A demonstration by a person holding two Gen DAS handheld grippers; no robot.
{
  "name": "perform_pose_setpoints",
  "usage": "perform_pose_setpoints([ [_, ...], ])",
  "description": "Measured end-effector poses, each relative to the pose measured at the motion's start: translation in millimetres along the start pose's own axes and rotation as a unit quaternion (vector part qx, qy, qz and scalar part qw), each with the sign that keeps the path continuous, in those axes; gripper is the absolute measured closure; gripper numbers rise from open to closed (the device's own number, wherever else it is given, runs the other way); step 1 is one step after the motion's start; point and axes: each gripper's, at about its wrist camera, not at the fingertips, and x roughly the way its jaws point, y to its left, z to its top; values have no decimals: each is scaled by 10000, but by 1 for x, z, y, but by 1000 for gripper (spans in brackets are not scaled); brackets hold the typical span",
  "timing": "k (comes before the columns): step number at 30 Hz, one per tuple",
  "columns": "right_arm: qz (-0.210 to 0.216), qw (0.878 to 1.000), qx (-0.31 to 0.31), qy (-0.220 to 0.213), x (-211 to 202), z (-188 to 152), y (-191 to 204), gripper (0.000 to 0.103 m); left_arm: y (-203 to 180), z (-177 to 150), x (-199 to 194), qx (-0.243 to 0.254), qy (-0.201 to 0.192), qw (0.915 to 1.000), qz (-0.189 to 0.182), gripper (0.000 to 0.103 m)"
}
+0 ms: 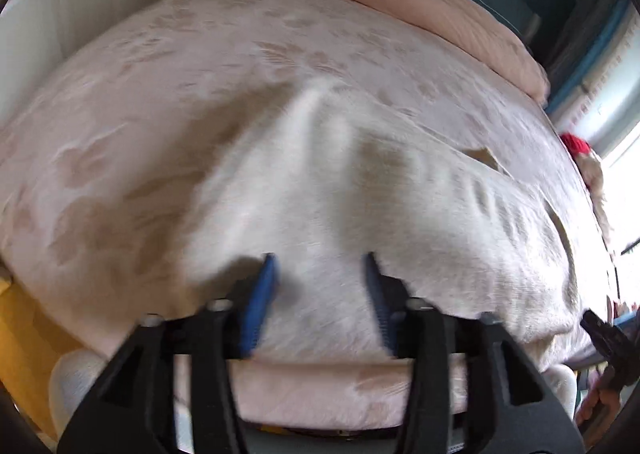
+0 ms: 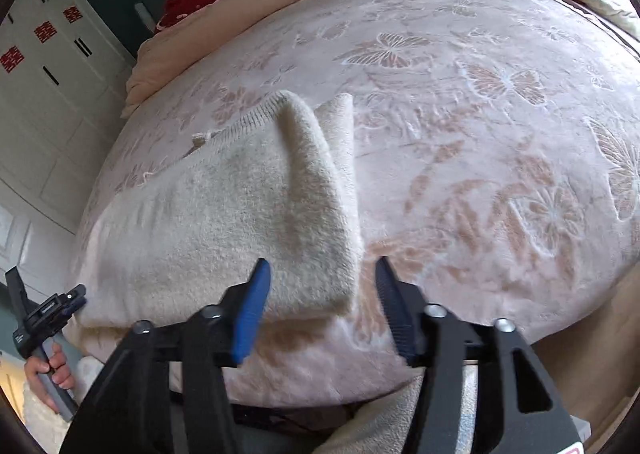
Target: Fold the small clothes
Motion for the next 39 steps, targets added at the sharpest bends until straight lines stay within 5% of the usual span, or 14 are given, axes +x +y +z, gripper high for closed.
perform_pose_setpoints([
  [4, 70, 9990, 211, 388, 29, -7, -2, 46, 36, -13, -15, -655, -292, 9974, -118, 42],
  [5, 92, 9985, 224, 485, 33, -12, 2, 46, 42, -16, -18, -778, -385, 9962, -87, 29],
  [7, 181, 9982, 219, 534, 38, -8, 7, 54, 54, -21, -20, -1111, -406, 9930, -39, 25],
  [8, 277, 9982, 181, 503, 39, -7, 12, 69, 59, -20, -16, -1268, -360, 9912, -158, 25],
  [10, 288, 9988, 66, 397, 35, -6, 21, 80, 66, -17, -4, -1530, -166, 9878, -249, 36],
  [12, 234, 9996, -47, 178, 24, -2, 28, 86, 65, -13, 11, -1551, 176, 9870, -370, 74],
  [16, -84, 9997, -164, -147, -4, 10, 25, 88, 67, -6, 5, -1667, 165, 9858, -152, 81],
  [20, -578, 9958, -240, 673, 44, 0, 5, 86, 71, -12, 11, -1707, 248, 9850, -43, 81],
  [25, -463, 9976, -72, 505, 28, 8, 18, 74, 63, -6, 2, -1384, 171, 9902, -16, 69],
  [28, -868, 9959, -232, -86, -5, 15, 39, 67, 64, -6, -6, -1511, 16, 9885, -66, 47],
  [31, -330, 9985, -303, -324, -19, 19, 68, 67, 62, -6, -1, -1739, 59, 9845, -227, 38],
  [33, 132, 9981, -589, -124, -7, 26, 99, 74, 59, -6, 11, -1873, 223, 9816, -306, 33],
  [35, 490, 9923, -1127, 142, 16, 27, 147, 96, 57, -10, 20, -2004, 339, 9786, -316, 32],
  [39, 717, 9773, -1903, 586, 74, 28, 225, 101, 51, -7, 23, -2004, 223, 9792, -221, 29],
])
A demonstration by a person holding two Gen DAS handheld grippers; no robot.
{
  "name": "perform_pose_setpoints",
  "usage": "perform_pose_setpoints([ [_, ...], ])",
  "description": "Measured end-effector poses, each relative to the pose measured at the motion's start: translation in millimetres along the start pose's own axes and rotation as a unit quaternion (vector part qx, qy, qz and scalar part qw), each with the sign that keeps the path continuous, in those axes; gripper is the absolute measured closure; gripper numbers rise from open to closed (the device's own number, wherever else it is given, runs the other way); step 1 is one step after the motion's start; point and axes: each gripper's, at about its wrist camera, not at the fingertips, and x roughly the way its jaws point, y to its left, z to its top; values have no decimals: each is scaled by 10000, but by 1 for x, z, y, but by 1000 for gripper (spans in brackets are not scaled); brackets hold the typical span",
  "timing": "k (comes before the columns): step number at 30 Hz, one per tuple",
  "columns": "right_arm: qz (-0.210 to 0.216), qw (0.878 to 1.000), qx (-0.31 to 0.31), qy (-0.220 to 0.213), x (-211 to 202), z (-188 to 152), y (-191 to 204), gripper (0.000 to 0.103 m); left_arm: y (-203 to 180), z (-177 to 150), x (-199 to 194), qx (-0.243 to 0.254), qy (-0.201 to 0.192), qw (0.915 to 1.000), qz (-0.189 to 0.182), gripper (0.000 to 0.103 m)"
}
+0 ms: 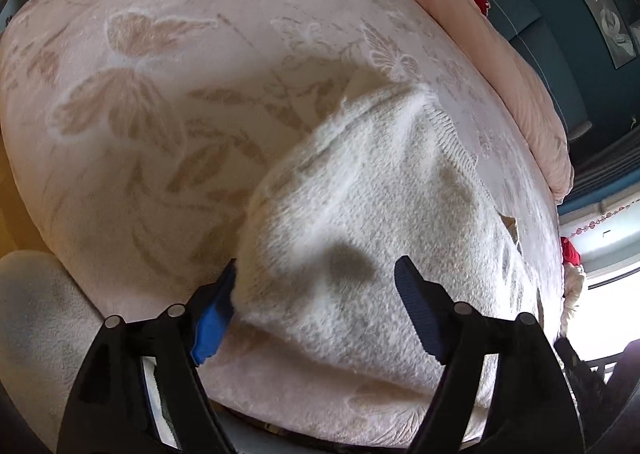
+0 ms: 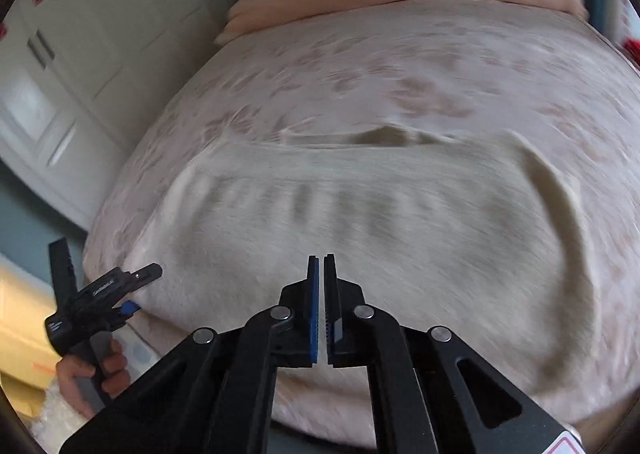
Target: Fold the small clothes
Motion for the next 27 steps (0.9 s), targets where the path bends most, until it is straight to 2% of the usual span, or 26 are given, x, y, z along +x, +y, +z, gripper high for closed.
perform_pose_setpoints([
  [2, -42, 9996, -145, 256, 37, 14, 15, 101, 2, 3, 1, -44, 19, 10000, -48, 29],
  [4, -299, 9976, -221, 586, 77, 26, 21, 101, 4, 6, 2, -57, 37, 9999, -125, 29],
  [7, -458, 9937, -151, 1013, 120, 24, 16, 103, 6, 9, 5, 3, 48, 9998, -190, 29],
  [9, -527, 9942, -150, 931, 128, 25, 16, 103, 6, 10, 6, 15, 25, 9998, -205, 29],
  [10, -609, 9935, -191, 945, 131, 27, 19, 103, 5, 11, 6, 22, -12, 9998, -193, 37],
  [11, -675, 9928, -253, 955, 133, 27, 21, 103, 4, 12, 5, 78, -81, 9998, -179, 60],
  [12, -762, 9919, -352, 951, 136, 27, 25, 103, 3, 14, 5, 116, -103, 9997, -196, 72],
  [13, -834, 9912, -434, 931, 138, 27, 28, 103, 3, 18, 5, 71, -72, 9993, -362, 80],
  [15, -873, 9910, -518, 871, 140, 27, 31, 103, -1, 24, -2, -10, -156, 9983, -556, 83],
  [17, -677, 9934, -405, 830, 140, 28, 21, 103, -23, 29, -22, 298, -373, 9958, -779, 84],
  [21, 38, 9972, 138, 738, 128, 26, -6, 103, -106, 24, -72, 1364, -846, 9793, -1233, 85],
  [24, 832, 9912, 862, 561, 103, 22, -34, 103, -181, 0, -93, 2186, -843, 9571, -1703, 85],
  [25, 1021, 9873, 1134, 447, 89, 17, -48, 100, -210, -16, -97, 2513, -788, 9464, -1868, 85],
  [26, 1131, 9830, 1420, 269, 65, 9, -67, 95, -234, -33, -98, 2812, -724, 9362, -1978, 85],
  [27, 1092, 9820, 1539, 71, 42, 0, -84, 95, -251, -47, -97, 3034, -676, 9283, -2043, 85],
])
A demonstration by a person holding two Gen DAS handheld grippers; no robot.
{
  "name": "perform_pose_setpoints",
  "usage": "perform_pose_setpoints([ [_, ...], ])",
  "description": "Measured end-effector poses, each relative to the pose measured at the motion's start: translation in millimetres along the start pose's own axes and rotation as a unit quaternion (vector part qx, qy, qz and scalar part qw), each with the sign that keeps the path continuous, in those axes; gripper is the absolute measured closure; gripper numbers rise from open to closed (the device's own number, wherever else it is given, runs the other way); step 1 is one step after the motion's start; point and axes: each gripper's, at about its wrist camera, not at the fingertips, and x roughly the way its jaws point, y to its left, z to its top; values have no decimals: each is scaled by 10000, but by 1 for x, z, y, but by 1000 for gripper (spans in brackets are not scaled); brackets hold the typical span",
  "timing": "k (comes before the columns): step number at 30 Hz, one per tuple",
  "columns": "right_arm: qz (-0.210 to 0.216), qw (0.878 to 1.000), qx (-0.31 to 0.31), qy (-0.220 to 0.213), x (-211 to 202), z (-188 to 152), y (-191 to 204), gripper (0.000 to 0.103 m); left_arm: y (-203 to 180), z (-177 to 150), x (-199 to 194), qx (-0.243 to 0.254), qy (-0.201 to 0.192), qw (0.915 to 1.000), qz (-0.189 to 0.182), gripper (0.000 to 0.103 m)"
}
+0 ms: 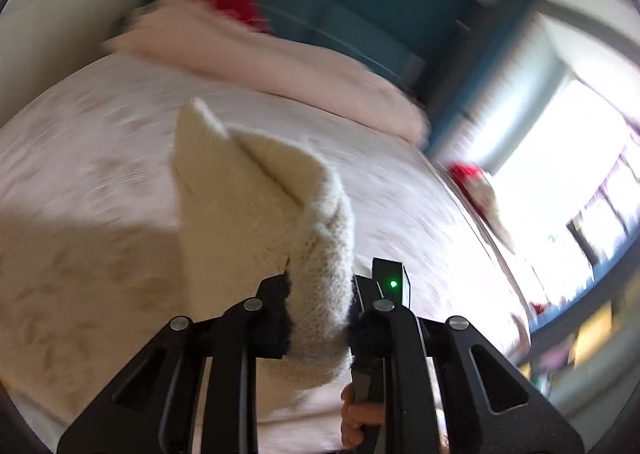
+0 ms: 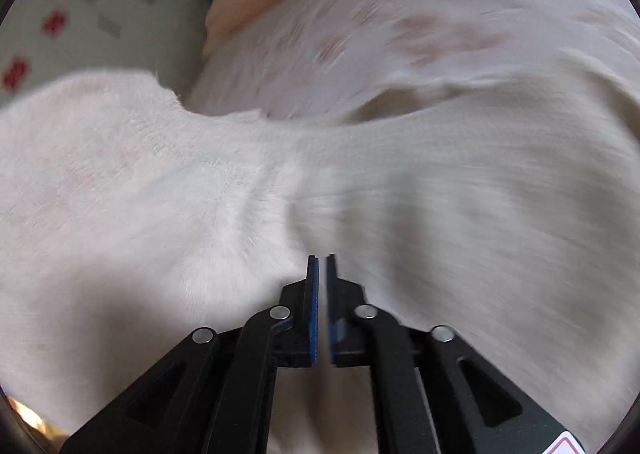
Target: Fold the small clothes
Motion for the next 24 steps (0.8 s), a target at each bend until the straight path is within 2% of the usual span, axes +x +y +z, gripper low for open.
perform_pose_setpoints([
  [2, -125, 9992, 176, -346, -47, -12, -29, 92, -52, -18, 33, 524, 358, 9976, -285, 84],
  [4, -342, 9965, 416, -635, -88, -26, -63, 91, -77, -42, 66, 671, 765, 9942, -361, 83],
  [7, -1000, 9891, 632, -874, -133, -47, -108, 89, -90, -86, 118, 672, 1359, 9881, -261, 76],
  [9, -1362, 9832, 725, -978, -156, -62, -130, 87, -88, -109, 136, 585, 1617, 9850, -123, 71],
  [10, -1395, 9821, 751, -1015, -163, -67, -137, 84, -84, -119, 135, 470, 1661, 9848, -164, 66],
  [12, -1340, 9819, 749, -1109, -177, -75, -142, 77, -78, -124, 121, 409, 1445, 9879, -396, 48],
  [13, -1291, 9826, 724, -1122, -179, -76, -141, 68, -73, -126, 108, 522, 1278, 9892, -486, 37],
  [14, -1205, 9839, 681, -1126, -181, -75, -138, 59, -69, -128, 100, 615, 1216, 9896, -460, 35],
  [15, -1068, 9857, 640, -1136, -184, -73, -133, 56, -65, -130, 93, 695, 1190, 9895, -423, 35],
  [17, -714, 9897, 505, -1132, -179, -66, -119, 41, -50, -131, 75, 776, 1114, 9907, -123, 30],
  [21, -367, 9928, 425, -1057, -165, -55, -96, 39, -12, -135, 59, 630, 1111, 9905, 504, 30],
  [24, -435, 9953, 213, -837, -144, -43, -81, 36, 15, -134, 59, 428, 1208, 9886, 787, 30],
])
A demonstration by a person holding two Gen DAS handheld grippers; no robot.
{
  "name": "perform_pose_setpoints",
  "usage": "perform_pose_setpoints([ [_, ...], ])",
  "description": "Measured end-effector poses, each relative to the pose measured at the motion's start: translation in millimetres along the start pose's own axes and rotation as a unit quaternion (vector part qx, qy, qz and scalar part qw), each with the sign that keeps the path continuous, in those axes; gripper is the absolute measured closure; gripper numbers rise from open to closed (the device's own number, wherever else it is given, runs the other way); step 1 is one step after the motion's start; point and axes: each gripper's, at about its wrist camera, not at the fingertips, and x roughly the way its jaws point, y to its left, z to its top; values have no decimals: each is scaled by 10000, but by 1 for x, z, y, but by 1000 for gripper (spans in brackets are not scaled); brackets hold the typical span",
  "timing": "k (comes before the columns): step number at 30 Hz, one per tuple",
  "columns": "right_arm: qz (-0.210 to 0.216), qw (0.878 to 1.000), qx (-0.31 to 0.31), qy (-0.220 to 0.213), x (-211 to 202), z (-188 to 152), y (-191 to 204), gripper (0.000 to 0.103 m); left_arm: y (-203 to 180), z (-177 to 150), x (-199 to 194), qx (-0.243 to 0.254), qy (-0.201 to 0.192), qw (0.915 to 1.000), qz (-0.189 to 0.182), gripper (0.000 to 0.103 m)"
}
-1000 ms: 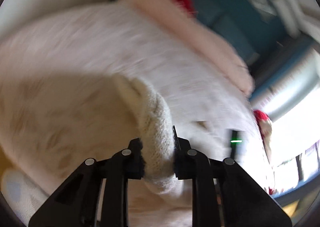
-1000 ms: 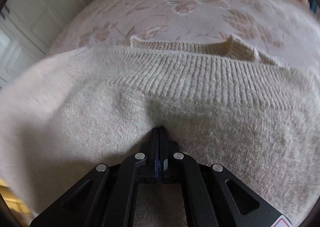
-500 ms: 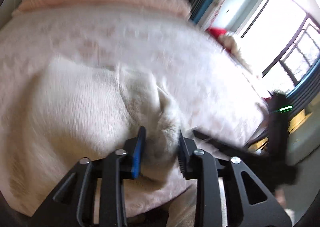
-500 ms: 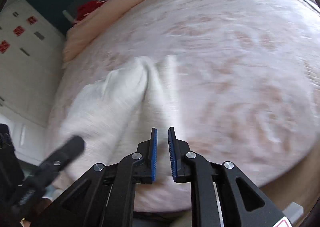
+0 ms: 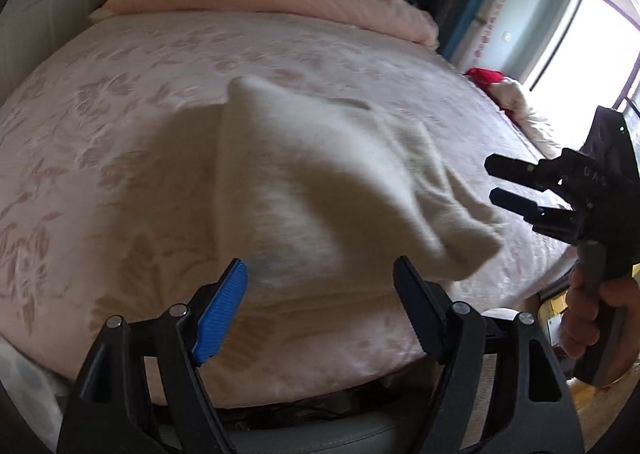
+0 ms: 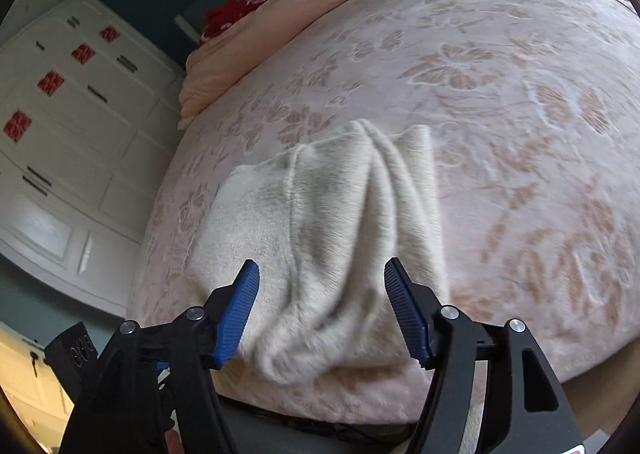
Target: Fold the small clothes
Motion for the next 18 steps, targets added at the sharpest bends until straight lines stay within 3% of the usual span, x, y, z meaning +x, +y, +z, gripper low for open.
perform_pose_setpoints([
  [3, -279, 9986, -78, 451, 35, 3, 3, 35, 20, -2, 11, -326, 228, 9991, 125, 30],
  [4, -388, 9976, -100, 561, 44, 1, 3, 42, 21, -4, 16, -374, 300, 9987, 154, 30],
  [5, -438, 9965, -156, 688, 57, 0, 4, 80, 23, -6, 20, -430, 368, 9982, 177, 30],
  [7, -325, 9966, -167, 739, 63, 2, 12, 90, 28, -10, 23, -563, 498, 9970, 170, 30],
  [9, -8, 9993, -302, 231, 31, 17, 30, 91, 29, -12, 20, -584, 500, 9970, 124, 30],
  [13, 24, 9966, -666, -489, -19, 36, 49, 93, 26, -10, 15, -326, 338, 9988, 147, 30],
  [15, -749, 9944, -705, -249, 3, 32, 27, 93, 23, -11, 19, -231, 368, 9988, 221, 30],
  [17, -1542, 9854, -583, 426, 44, 18, -8, 93, 21, -11, 23, -258, 459, 9985, 170, 30],
  [18, -1364, 9886, -270, 585, 50, 11, -23, 93, 21, -11, 23, -267, 492, 9983, 131, 30],
])
